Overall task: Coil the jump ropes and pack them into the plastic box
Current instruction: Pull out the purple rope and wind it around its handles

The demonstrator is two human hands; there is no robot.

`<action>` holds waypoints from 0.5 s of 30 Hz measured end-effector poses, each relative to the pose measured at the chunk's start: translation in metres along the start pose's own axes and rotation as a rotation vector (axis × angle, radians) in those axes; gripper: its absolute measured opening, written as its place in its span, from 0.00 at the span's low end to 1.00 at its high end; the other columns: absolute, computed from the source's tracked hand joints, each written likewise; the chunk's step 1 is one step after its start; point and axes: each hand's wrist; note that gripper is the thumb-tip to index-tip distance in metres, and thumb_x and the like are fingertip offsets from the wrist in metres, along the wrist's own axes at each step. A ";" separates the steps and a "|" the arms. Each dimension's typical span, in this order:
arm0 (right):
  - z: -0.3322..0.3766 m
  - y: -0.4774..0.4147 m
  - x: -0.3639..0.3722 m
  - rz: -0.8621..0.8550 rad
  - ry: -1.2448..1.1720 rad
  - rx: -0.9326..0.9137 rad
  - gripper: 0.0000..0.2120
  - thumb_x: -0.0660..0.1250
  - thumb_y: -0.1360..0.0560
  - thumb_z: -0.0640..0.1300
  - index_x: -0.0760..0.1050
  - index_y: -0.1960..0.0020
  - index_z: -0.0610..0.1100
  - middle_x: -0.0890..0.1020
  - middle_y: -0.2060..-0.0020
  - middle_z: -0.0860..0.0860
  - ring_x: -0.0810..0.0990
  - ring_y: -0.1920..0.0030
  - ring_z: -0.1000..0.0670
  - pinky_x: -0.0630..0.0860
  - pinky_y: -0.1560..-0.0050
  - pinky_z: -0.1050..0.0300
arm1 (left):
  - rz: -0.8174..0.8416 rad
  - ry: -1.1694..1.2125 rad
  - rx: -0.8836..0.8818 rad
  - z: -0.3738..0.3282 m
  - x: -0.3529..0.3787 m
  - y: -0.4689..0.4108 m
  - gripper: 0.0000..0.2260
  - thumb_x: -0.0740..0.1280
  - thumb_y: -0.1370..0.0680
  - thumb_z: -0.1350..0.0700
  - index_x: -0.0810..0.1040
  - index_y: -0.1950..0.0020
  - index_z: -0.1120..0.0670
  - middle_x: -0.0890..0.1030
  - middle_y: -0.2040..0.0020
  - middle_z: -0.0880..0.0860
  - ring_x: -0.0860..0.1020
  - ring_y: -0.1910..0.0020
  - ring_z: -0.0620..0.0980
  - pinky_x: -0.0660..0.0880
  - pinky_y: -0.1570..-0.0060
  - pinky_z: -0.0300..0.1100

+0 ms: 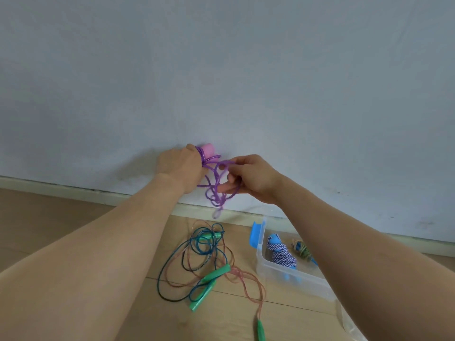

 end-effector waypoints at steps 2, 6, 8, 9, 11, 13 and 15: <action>0.004 -0.001 -0.005 -0.144 0.007 -0.003 0.10 0.62 0.16 0.38 0.82 0.44 0.38 0.70 0.71 0.48 0.71 0.74 0.49 0.73 0.74 0.59 | 0.055 0.027 -0.026 0.010 0.008 0.000 0.09 0.62 0.15 0.46 0.74 0.38 0.47 0.82 0.42 0.56 0.82 0.43 0.62 0.74 0.53 0.49; -0.003 -0.002 -0.038 -0.488 0.817 -0.091 0.12 0.67 0.20 0.50 0.82 0.56 0.44 0.80 0.65 0.48 0.77 0.65 0.45 0.69 0.67 0.58 | 0.200 0.089 -0.145 0.037 0.019 0.004 0.10 0.57 0.15 0.40 0.70 0.48 0.45 0.81 0.42 0.54 0.80 0.42 0.61 0.71 0.52 0.47; -0.007 0.006 -0.050 -0.552 1.216 -0.089 0.14 0.60 0.16 0.51 0.75 0.56 0.45 0.78 0.61 0.46 0.76 0.62 0.42 0.69 0.61 0.54 | 0.223 0.119 -0.183 0.038 0.019 0.003 0.12 0.56 0.15 0.39 0.71 0.47 0.46 0.78 0.47 0.54 0.78 0.46 0.60 0.71 0.51 0.47; -0.008 0.009 -0.053 -0.556 1.419 -0.108 0.12 0.57 0.15 0.49 0.72 0.54 0.46 0.77 0.61 0.47 0.74 0.62 0.41 0.68 0.61 0.53 | 0.221 0.134 -0.192 0.033 0.017 0.002 0.11 0.57 0.15 0.40 0.72 0.46 0.46 0.76 0.50 0.53 0.77 0.47 0.60 0.71 0.50 0.47; -0.009 0.013 -0.054 -0.521 1.656 -0.071 0.06 0.59 0.17 0.42 0.74 0.50 0.46 0.71 0.64 0.49 0.73 0.62 0.42 0.68 0.60 0.52 | 0.227 0.172 -0.197 0.020 0.011 0.001 0.10 0.57 0.15 0.42 0.73 0.43 0.46 0.75 0.50 0.53 0.77 0.47 0.60 0.72 0.49 0.47; -0.008 0.013 -0.054 -0.533 1.489 0.085 0.07 0.60 0.17 0.46 0.75 0.48 0.46 0.69 0.64 0.50 0.76 0.58 0.43 0.71 0.57 0.51 | 0.276 0.227 -0.189 0.011 0.008 0.000 0.12 0.58 0.15 0.42 0.74 0.40 0.47 0.79 0.43 0.54 0.79 0.40 0.60 0.76 0.45 0.48; -0.008 0.012 -0.054 -0.440 1.066 0.223 0.17 0.57 0.17 0.54 0.77 0.51 0.43 0.74 0.64 0.49 0.79 0.60 0.43 0.75 0.55 0.51 | 0.372 0.303 -0.200 0.008 0.005 0.001 0.14 0.59 0.16 0.41 0.75 0.36 0.47 0.80 0.39 0.54 0.80 0.40 0.59 0.81 0.43 0.51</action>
Point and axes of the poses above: each hand's wrist, its own y-axis away from the middle knuckle, its own x-axis out of the palm, z = x × y
